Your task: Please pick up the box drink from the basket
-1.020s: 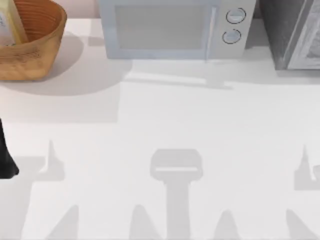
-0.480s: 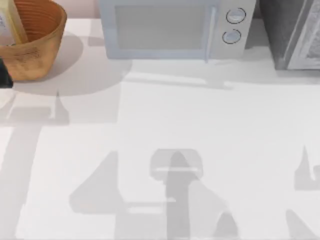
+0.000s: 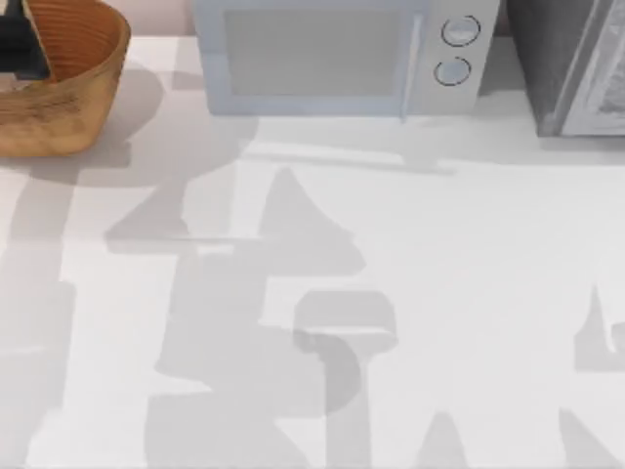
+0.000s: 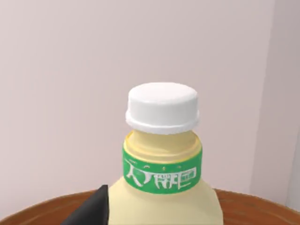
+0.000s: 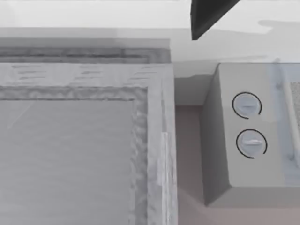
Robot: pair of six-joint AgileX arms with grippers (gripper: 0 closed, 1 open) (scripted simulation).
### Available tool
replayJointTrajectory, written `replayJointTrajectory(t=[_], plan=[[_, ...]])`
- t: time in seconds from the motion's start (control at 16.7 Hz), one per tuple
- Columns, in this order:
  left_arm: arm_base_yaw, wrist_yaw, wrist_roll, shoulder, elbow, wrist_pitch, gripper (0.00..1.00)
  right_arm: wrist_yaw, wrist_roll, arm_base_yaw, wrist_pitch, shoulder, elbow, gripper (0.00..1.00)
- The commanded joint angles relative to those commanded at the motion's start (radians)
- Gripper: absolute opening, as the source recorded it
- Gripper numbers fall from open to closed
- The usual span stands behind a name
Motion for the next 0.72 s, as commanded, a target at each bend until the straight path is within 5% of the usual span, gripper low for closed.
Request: replayJointTrajectory(t=[0.36, 0.72], plan=[[0.026, 0.021, 0.003, 0.347, 0.144, 0.18, 1.0, 0.0, 0.0, 0.0, 0.0, 0.0, 0.0, 1.0], [0.032, 0.024, 0.003, 0.408, 0.167, 0.209, 1.0, 0.0, 0.0, 0.0, 0.0, 0.0, 0.0, 1.0]])
